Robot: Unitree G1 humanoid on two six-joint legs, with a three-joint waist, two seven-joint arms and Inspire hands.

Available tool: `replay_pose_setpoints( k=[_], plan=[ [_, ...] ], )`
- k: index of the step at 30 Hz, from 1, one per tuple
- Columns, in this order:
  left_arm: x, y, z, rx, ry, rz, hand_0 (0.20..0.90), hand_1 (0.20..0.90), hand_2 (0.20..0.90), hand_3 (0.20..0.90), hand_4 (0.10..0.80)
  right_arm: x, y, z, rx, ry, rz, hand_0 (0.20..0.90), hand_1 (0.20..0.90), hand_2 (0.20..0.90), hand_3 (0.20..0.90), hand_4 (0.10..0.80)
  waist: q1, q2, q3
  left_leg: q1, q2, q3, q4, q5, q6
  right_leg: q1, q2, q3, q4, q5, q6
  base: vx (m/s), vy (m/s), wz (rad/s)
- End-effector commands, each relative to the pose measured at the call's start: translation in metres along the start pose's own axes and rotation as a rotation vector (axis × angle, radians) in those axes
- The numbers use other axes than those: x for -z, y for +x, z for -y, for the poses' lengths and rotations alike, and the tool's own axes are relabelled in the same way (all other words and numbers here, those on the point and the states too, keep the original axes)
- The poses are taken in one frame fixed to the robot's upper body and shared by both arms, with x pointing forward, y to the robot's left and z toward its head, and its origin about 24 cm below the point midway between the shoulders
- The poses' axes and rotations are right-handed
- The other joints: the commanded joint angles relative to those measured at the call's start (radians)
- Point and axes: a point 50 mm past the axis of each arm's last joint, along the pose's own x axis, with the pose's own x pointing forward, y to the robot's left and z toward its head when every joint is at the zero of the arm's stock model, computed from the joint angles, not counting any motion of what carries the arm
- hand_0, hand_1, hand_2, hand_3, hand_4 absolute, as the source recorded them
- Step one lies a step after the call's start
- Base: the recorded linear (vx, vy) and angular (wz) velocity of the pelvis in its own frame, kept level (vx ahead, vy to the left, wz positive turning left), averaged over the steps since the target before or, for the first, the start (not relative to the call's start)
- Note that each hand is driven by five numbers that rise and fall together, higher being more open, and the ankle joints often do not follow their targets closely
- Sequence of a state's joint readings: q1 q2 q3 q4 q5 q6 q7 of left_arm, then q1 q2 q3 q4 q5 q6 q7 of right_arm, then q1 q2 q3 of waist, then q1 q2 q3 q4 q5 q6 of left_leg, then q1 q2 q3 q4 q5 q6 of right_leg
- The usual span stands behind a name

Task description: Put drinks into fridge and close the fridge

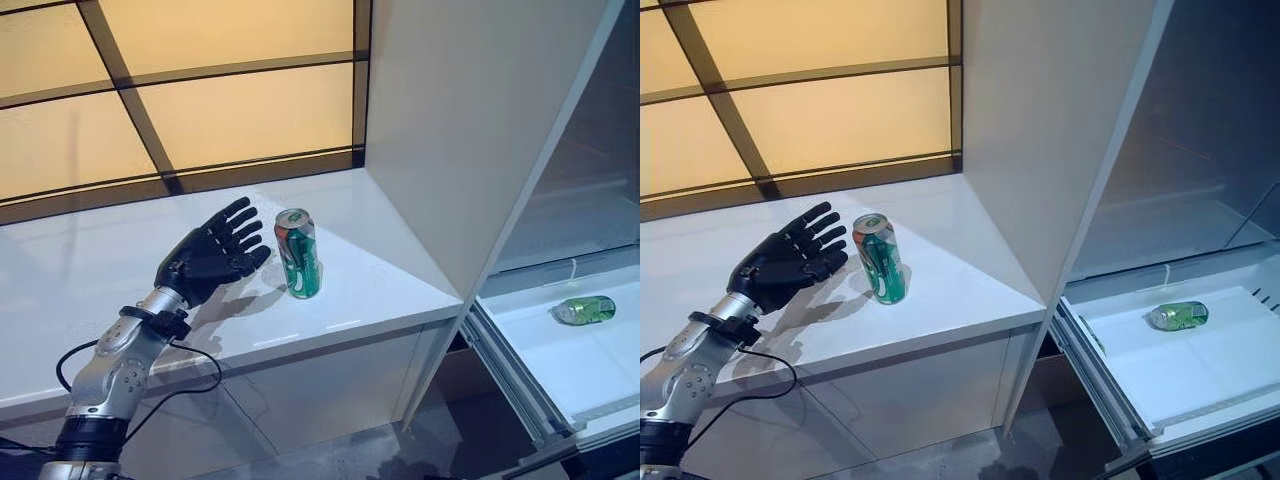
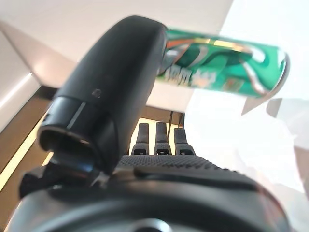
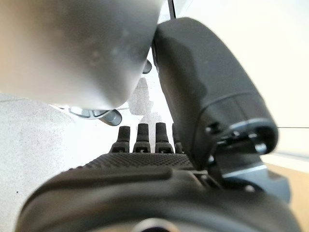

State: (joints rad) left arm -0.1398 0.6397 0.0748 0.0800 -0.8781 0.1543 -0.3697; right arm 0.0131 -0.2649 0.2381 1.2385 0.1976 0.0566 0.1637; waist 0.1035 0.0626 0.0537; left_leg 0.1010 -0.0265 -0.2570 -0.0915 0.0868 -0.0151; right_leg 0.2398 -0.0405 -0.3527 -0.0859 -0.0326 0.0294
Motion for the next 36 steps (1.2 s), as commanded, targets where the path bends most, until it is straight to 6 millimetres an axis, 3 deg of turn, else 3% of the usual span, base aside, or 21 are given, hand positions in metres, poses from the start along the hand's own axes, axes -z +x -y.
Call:
replay_pose_setpoints(
  k=[1, 17, 28, 36],
  plan=[
    [-0.053, 0.013, 0.005, 0.070, 0.095, 0.208, 0.900, 0.900, 0.900, 0.900, 0.800, -0.006, 0.000, 0.003, -0.024, -0.045, -0.003, 0.900, 0.900, 0.900, 0.900, 0.800, -0.010, -0.019, -0.015, 0.067, -0.032, 0.160, 0.004, -0.148, 0.040, -0.004, 0.045, 0.089, 0.005, -0.094, -0.066, 0.013, 0.021, -0.13],
    [-0.048, 0.022, 0.011, 0.106, 0.126, 0.164, 0.900, 0.900, 0.900, 0.900, 0.800, -0.003, 0.000, 0.003, -0.022, -0.037, -0.007, 0.900, 0.900, 0.900, 0.900, 0.800, -0.035, -0.016, -0.016, 0.078, -0.033, 0.189, 0.004, -0.158, 0.050, -0.006, 0.048, 0.125, 0.002, -0.083, -0.060, 0.006, 0.006, -0.05],
    [-0.055, 0.028, 0.010, 0.053, 0.156, 0.203, 0.900, 0.900, 0.900, 0.900, 0.800, -0.002, 0.000, 0.000, -0.026, -0.023, -0.007, 0.900, 0.900, 0.900, 0.900, 0.800, -0.050, -0.016, -0.020, 0.084, -0.035, 0.198, 0.004, -0.163, 0.054, -0.004, 0.051, 0.145, -0.001, -0.079, -0.059, 0.006, 0.002, -0.05],
    [-0.049, 0.035, 0.010, 0.019, 0.136, 0.198, 0.900, 0.900, 0.900, 0.900, 0.800, 0.001, 0.000, -0.002, -0.025, -0.017, -0.018, 0.900, 0.900, 0.900, 0.900, 0.800, -0.065, -0.019, -0.022, 0.091, -0.035, 0.209, 0.004, -0.169, 0.059, -0.005, 0.055, 0.164, 0.002, -0.078, -0.058, 0.012, 0.001, -0.03]
  ],
)
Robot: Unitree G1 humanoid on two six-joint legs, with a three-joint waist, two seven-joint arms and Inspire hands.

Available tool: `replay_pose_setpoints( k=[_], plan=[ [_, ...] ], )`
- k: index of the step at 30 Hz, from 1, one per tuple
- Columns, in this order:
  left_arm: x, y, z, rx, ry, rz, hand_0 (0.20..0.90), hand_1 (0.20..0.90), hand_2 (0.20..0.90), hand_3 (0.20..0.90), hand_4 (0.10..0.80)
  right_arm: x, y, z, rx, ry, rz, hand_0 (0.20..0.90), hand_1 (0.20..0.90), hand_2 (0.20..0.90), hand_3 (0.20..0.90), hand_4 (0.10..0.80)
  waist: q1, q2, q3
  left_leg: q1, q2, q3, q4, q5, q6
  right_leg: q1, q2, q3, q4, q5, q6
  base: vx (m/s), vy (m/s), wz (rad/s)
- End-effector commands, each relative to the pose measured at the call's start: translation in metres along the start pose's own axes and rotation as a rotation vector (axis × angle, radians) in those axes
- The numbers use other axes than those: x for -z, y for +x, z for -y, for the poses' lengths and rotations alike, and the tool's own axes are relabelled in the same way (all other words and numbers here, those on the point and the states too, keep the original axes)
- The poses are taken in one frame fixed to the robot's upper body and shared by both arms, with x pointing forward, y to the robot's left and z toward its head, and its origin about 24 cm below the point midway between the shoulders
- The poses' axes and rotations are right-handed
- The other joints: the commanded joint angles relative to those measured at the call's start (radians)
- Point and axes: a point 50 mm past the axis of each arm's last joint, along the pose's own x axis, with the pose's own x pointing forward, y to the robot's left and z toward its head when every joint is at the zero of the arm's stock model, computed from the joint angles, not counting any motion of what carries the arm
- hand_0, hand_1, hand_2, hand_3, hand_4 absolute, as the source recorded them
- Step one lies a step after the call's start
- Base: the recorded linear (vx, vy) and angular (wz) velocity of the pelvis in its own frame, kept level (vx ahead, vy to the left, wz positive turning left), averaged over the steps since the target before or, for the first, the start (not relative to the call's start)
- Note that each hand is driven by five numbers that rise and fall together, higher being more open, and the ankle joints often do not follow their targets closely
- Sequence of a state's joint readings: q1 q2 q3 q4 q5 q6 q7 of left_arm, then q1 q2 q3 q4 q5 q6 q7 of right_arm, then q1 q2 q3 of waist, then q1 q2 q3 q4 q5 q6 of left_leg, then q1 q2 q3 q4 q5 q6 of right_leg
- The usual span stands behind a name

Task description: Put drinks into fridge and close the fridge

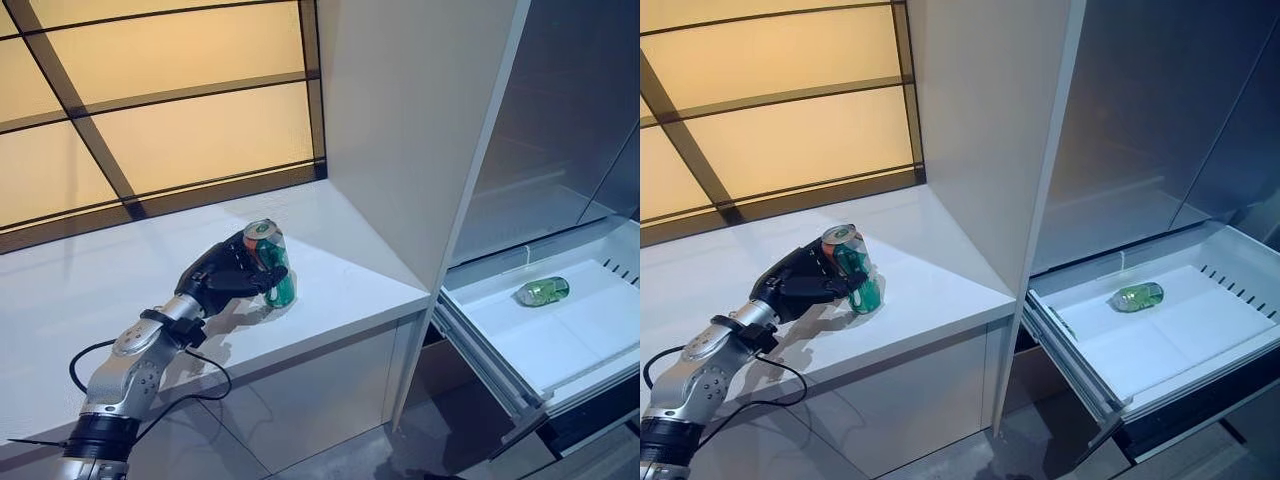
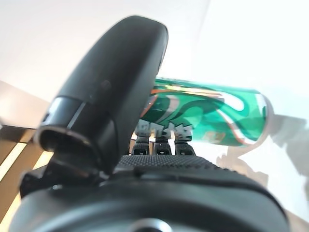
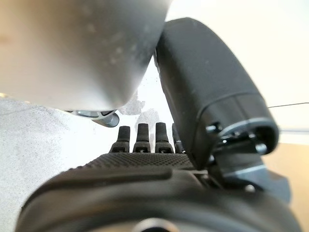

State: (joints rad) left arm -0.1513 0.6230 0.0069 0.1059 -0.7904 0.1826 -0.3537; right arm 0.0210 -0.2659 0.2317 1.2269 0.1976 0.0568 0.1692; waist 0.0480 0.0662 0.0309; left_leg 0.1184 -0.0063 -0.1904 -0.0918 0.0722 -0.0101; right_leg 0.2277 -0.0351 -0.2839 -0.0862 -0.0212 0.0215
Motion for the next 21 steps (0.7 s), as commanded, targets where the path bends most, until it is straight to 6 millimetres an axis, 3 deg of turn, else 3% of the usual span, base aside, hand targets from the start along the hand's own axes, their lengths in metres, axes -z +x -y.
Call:
replay_pose_setpoints(
  k=[1, 21],
  plan=[
    [-0.0721, 0.0224, 0.0008, 0.003, 0.089, 0.308, 0.900, 0.900, 0.900, 0.900, 0.800, 0.0009, 0.0007, -0.0018, -0.019, -0.023, -0.023, 0.900, 0.900, 0.900, 0.900, 0.800, -0.011, -0.023, 0.001, 0.074, -0.055, 0.144, 0.004, -0.154, 0.054, 0.006, 0.050, 0.097, 0.003, -0.089, -0.050, 0.018, 0.004, -0.08],
    [-0.0797, 0.0299, 0.0049, -0.011, 0.047, 0.390, 0.900, 0.900, 0.900, 0.900, 0.800, 0.0042, 0.0008, -0.0059, -0.027, -0.025, -0.029, 0.900, 0.900, 0.900, 0.900, 0.800, -0.038, -0.030, -0.001, 0.087, -0.053, 0.171, 0.004, -0.166, 0.062, 0.009, 0.055, 0.129, 0.001, -0.086, -0.050, 0.005, 0.001, -0.02]
  ],
)
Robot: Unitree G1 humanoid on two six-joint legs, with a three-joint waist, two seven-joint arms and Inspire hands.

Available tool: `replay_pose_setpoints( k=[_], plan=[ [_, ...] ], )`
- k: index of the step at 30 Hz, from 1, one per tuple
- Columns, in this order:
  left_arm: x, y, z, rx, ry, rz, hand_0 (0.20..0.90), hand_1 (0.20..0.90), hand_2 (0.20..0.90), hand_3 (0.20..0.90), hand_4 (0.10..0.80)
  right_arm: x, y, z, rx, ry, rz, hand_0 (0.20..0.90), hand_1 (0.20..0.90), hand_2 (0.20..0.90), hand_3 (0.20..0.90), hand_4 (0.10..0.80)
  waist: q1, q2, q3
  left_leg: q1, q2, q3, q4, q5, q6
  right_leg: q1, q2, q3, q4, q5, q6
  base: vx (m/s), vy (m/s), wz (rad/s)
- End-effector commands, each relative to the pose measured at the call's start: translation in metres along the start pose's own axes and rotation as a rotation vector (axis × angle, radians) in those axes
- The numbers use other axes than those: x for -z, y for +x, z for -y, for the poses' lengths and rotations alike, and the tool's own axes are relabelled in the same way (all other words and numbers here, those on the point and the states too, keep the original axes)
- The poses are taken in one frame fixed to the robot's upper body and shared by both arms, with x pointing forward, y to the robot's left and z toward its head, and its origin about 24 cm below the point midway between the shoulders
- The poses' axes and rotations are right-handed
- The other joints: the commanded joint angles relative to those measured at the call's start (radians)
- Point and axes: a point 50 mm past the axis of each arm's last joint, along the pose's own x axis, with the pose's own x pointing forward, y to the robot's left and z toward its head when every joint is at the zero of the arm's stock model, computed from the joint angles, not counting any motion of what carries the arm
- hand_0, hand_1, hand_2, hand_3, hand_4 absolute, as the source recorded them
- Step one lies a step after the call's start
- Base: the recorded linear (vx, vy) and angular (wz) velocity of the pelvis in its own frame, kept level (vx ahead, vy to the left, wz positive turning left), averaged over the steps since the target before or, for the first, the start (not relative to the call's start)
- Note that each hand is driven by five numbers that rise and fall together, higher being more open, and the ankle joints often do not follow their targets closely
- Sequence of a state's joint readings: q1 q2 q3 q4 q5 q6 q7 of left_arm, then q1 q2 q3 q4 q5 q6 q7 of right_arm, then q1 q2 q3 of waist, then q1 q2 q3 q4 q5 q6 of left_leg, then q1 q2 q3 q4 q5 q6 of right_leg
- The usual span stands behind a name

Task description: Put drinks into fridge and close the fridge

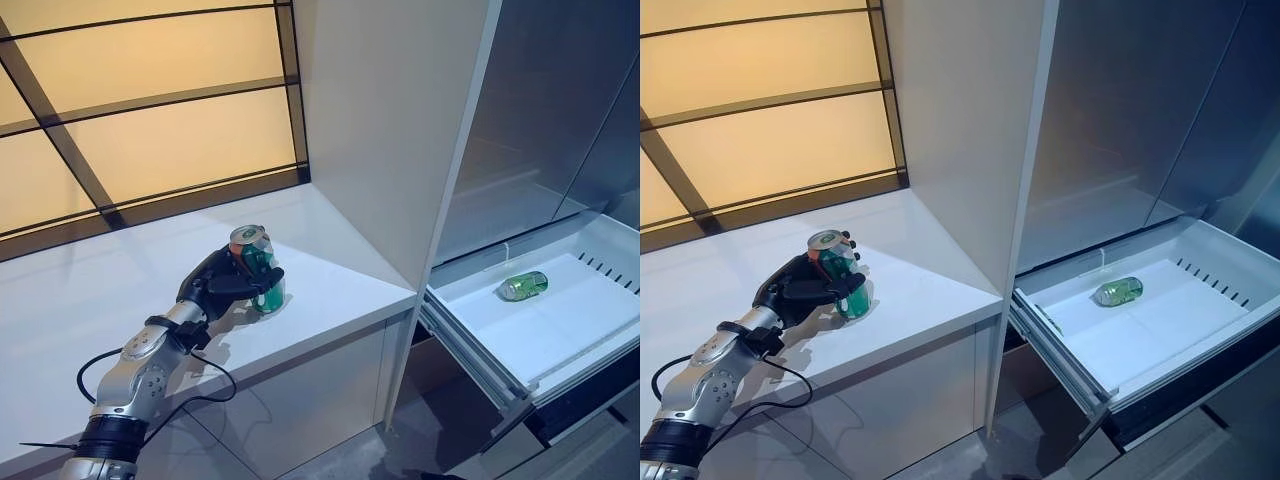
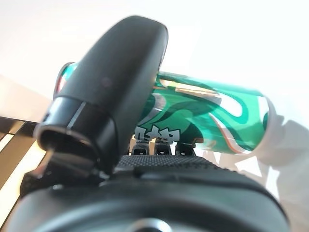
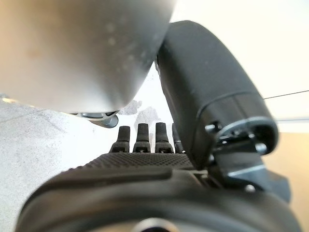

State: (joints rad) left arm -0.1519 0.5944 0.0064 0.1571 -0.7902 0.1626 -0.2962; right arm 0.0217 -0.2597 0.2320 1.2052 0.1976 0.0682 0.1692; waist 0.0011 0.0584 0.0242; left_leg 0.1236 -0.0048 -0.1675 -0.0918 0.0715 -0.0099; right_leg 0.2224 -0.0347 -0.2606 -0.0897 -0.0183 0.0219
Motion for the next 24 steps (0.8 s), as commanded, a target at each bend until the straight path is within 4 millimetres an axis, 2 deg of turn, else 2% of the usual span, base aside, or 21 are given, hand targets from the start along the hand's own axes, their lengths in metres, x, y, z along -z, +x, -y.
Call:
replay_pose_setpoints(
  k=[1, 8, 24],
  plan=[
    [-0.092, 0.028, 0.018, 0.080, 0.066, 0.407, 0.900, 0.900, 0.900, 0.900, 0.800, 0.008, 0.000, -0.002, -0.017, -0.025, -0.038, 0.900, 0.900, 0.900, 0.900, 0.800, 0.008, -0.022, 0.005, 0.081, -0.054, 0.149, 0.004, -0.166, 0.061, 0.014, 0.055, 0.106, 0.005, -0.089, -0.050, 0.008, 0.000, -0.03],
    [-0.104, 0.027, 0.021, 0.083, 0.077, 0.455, 0.900, 0.900, 0.900, 0.900, 0.800, 0.010, 0.000, -0.003, -0.018, -0.026, -0.042, 0.900, 0.900, 0.900, 0.900, 0.800, 0.004, -0.023, 0.004, 0.083, -0.055, 0.151, 0.004, -0.169, 0.063, 0.015, 0.055, 0.110, 0.005, -0.090, -0.050, 0.005, 0.002, -0.08],
    [-0.118, 0.025, 0.020, 0.087, 0.099, 0.479, 0.900, 0.900, 0.900, 0.900, 0.800, 0.010, 0.000, -0.003, -0.019, -0.034, -0.043, 0.900, 0.900, 0.900, 0.900, 0.800, 0.003, -0.018, 0.000, 0.082, -0.059, 0.147, 0.004, -0.170, 0.062, 0.014, 0.055, 0.109, 0.003, -0.090, -0.049, 0.000, 0.000, 0.00]
  ],
)
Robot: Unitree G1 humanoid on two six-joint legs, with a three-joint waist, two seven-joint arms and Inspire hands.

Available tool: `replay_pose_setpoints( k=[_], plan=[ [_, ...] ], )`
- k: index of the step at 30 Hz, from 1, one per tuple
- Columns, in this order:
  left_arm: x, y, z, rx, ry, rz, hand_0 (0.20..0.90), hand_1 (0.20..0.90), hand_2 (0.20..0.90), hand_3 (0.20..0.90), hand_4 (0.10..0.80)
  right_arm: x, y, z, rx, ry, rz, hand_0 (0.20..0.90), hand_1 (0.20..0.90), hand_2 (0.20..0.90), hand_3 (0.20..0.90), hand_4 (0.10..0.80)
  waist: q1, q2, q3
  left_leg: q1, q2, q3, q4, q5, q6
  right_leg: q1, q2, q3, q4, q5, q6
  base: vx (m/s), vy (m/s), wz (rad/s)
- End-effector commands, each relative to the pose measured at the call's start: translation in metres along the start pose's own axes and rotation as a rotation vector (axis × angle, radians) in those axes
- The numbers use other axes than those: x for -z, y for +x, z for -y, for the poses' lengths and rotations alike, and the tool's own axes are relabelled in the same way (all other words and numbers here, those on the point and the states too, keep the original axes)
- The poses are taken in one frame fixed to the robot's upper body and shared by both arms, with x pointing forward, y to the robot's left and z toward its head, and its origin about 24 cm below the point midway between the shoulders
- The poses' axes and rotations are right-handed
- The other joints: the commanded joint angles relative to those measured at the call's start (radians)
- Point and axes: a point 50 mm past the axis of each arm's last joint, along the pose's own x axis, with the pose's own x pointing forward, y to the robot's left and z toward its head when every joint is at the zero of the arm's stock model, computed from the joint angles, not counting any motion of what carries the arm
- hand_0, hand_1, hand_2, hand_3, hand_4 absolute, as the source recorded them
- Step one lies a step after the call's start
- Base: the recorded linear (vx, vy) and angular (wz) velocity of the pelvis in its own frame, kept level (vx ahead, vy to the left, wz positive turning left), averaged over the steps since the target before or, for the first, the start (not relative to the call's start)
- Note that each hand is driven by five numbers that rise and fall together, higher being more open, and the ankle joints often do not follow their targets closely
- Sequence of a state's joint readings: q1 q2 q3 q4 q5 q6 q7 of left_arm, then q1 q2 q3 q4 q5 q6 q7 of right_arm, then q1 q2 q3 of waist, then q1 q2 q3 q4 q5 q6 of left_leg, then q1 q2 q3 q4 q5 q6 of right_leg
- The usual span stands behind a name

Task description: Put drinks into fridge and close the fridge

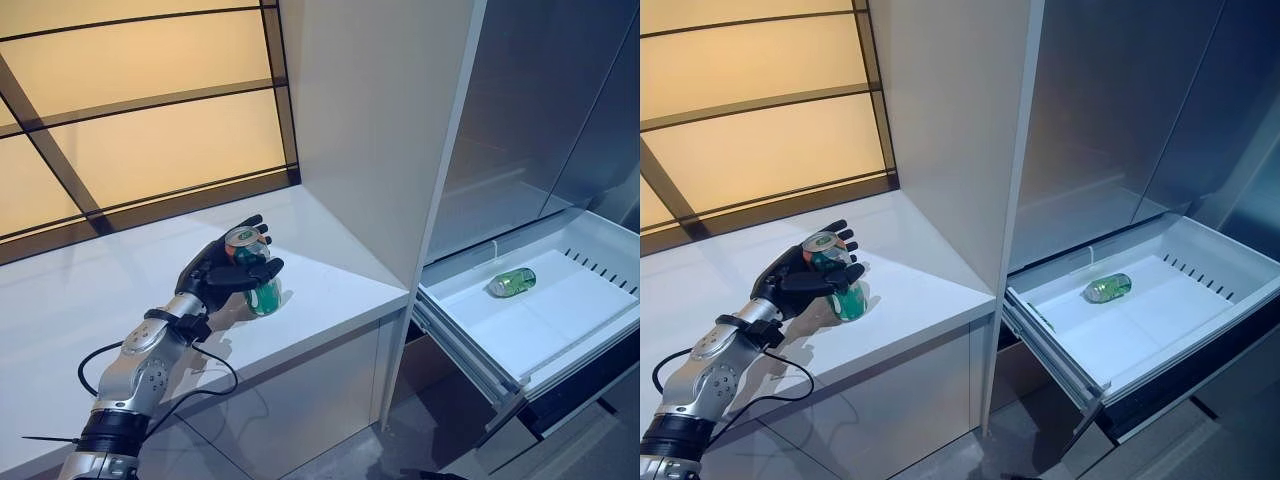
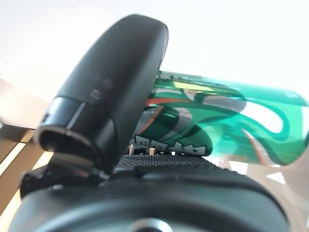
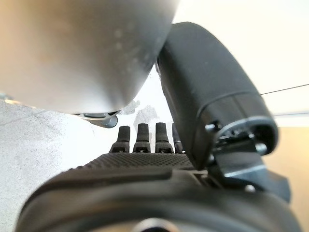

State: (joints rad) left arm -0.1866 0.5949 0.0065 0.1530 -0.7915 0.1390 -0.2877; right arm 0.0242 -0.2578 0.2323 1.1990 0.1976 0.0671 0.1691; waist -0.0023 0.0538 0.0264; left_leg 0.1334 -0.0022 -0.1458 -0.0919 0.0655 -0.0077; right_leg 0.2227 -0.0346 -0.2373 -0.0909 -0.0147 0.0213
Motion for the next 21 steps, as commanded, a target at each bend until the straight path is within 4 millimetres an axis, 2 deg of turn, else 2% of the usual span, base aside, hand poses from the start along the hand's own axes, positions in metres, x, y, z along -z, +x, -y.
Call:
replay_pose_setpoints(
  k=[1, 21],
  plan=[
    [-0.1054, 0.0243, 0.0144, 0.073, 0.084, 0.425, 0.900, 0.900, 0.900, 0.900, 0.800, 0.0100, 0.0000, -0.0021, -0.016, -0.034, -0.048, 0.900, 0.900, 0.900, 0.900, 0.800, 0.007, -0.013, -0.002, 0.072, -0.061, 0.126, 0.005, -0.164, 0.060, 0.014, 0.055, 0.086, 0.004, -0.094, -0.048, 0.000, 0.000, 0.00],
    [-0.1079, 0.0255, 0.0132, 0.055, 0.082, 0.435, 0.900, 0.900, 0.900, 0.900, 0.800, 0.0116, 0.0001, -0.0031, -0.016, -0.028, -0.051, 0.900, 0.900, 0.900, 0.900, 0.800, 0.000, -0.013, -0.003, 0.073, -0.062, 0.132, 0.005, -0.167, 0.062, 0.012, 0.057, 0.097, 0.004, -0.093, -0.047, 0.000, 0.000, 0.00]
  ],
)
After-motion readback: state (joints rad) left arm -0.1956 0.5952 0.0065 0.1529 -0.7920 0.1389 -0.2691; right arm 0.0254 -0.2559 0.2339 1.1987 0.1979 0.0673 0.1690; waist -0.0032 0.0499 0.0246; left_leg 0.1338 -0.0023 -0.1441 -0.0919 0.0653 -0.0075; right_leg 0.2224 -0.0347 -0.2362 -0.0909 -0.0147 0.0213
